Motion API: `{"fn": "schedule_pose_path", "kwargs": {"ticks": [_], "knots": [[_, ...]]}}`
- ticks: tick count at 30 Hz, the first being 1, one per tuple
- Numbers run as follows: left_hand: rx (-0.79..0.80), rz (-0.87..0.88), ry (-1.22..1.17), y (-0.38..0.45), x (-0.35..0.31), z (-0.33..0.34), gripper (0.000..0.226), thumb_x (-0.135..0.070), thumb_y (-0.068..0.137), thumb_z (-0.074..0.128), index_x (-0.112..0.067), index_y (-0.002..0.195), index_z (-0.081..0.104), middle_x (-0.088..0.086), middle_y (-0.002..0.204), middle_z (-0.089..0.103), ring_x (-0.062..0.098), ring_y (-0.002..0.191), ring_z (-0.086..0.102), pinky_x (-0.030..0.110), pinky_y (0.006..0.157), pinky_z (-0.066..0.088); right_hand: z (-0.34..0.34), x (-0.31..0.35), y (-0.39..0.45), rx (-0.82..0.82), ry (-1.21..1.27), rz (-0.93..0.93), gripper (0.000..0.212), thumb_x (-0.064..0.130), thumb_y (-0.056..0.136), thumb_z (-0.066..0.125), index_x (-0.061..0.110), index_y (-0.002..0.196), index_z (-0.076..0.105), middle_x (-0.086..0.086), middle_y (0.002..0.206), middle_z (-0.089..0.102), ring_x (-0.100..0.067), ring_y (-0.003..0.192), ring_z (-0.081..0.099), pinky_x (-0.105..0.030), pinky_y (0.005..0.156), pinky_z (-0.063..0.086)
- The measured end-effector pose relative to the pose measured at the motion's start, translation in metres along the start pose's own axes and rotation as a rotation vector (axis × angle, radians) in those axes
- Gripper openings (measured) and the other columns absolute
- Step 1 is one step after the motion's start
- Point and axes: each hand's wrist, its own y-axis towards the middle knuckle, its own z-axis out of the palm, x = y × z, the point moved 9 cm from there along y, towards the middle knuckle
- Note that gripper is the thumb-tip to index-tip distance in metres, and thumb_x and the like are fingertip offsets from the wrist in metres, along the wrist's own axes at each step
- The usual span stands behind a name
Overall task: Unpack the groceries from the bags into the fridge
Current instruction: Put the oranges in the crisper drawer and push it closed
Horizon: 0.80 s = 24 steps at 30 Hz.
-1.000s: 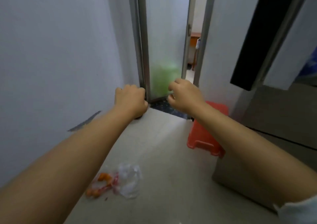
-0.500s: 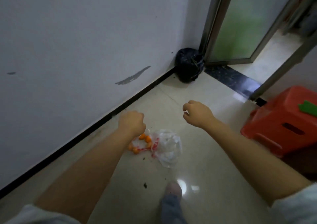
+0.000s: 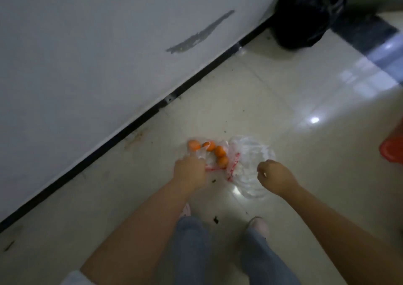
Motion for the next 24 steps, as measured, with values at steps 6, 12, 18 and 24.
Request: {"fn": "schedule_pose_path", "kwargs": {"ticks": [6,12,18,24], "knots": [[0.135,-0.028,-0.038,0.107,0.041,0.119,0.033,-0.015,0.095,0.042,-0.006,0.125,0.051,0.016,0.132,0.050,0.033,0.121,0.051,0.041,0.095,0.045,0.127,0.017,0.121,0.044,0.077,-0.027,0.024,0.009,0.090,0.045,-0.004,0.099,0.064,-0.022,0.103,0.065,-0.030,0.091,0.058,-0.027,0.073,0.040],[0.170,0.145,-0.130,0.229,0.028,0.222,0.033,-0.009,0.092,0.044,-0.001,0.123,0.053,0.019,0.131,0.051,0.034,0.120,0.051,0.038,0.094,0.044,0.216,0.005,0.220,0.028,-0.037,-0.165,0.033,0.013,0.092,0.043,0.004,0.121,0.057,-0.020,0.121,0.059,-0.035,0.110,0.056,-0.038,0.091,0.046],[0.003,0.216,0.071,0.328,0.029,0.284,0.036,-0.015,0.096,0.037,-0.012,0.131,0.047,0.010,0.136,0.049,0.027,0.130,0.042,0.036,0.112,0.025,0.284,-0.025,0.290,0.012,-0.416,-0.378,0.049,0.031,0.074,0.056,0.005,0.114,0.066,-0.021,0.120,0.065,-0.040,0.113,0.060,-0.053,0.095,0.045],[-0.189,0.250,0.074,0.362,0.042,0.284,0.052,-0.017,0.101,0.031,-0.019,0.151,0.015,0.007,0.153,0.031,0.026,0.139,0.034,0.037,0.108,0.031,0.287,-0.034,0.316,-0.141,-0.408,-0.615,0.064,0.033,0.100,0.014,0.016,0.076,0.072,-0.003,0.068,0.071,-0.020,0.056,0.066,-0.024,0.062,0.055]]}}
